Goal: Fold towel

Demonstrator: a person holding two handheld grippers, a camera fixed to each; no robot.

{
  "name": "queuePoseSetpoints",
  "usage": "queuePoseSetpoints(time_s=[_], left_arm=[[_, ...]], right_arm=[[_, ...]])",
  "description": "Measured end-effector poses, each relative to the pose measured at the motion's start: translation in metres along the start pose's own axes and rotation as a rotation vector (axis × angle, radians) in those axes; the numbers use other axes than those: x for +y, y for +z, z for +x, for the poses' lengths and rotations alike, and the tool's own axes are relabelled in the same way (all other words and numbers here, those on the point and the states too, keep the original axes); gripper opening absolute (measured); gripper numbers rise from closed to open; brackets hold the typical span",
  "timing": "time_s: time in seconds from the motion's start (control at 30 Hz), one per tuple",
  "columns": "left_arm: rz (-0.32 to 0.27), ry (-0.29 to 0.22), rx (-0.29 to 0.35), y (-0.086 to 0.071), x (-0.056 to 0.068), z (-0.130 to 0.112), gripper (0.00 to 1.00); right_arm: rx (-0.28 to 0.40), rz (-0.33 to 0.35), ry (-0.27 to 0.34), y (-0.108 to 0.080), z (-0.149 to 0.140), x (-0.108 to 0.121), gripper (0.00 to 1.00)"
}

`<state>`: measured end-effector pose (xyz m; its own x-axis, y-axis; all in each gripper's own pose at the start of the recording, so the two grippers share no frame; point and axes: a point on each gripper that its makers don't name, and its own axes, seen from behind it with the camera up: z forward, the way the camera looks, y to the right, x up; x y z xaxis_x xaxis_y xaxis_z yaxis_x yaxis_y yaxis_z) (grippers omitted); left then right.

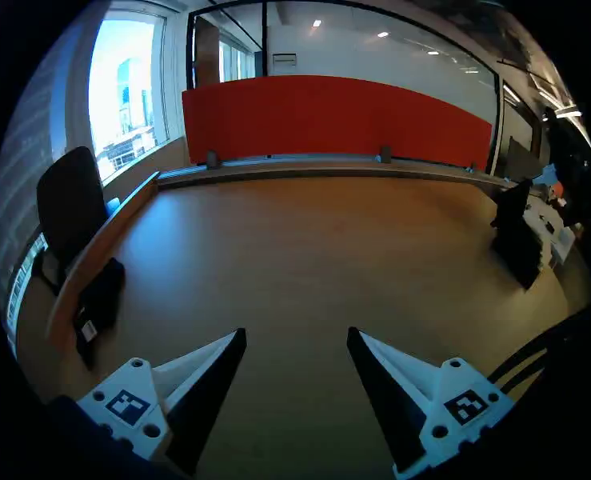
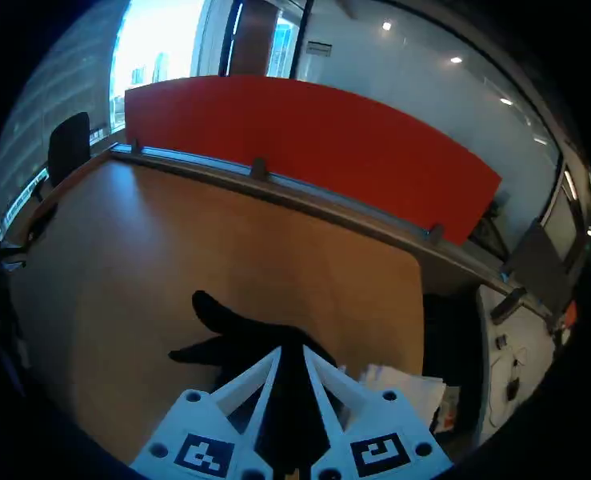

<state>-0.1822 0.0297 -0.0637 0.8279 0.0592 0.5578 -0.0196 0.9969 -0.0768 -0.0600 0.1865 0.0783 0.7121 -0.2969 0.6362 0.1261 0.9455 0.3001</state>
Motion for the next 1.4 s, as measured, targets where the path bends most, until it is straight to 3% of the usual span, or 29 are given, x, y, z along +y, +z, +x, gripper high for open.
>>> queuePoseSetpoints(time_s=[0.77, 1.4], left_arm=[[-0.014, 0.017, -0.003, -0.001, 0.003, 0.000, 0.94], [-0.006, 0.019, -0.006, -0.005, 0.001, -0.003, 0.94]], right_arm=[[-0.140, -0.036, 0.065, -0.022, -0.104, -0.001, 0.05], [-0.242, -0.087, 0.146, -0.016, -0.166, 0.011, 0.05]])
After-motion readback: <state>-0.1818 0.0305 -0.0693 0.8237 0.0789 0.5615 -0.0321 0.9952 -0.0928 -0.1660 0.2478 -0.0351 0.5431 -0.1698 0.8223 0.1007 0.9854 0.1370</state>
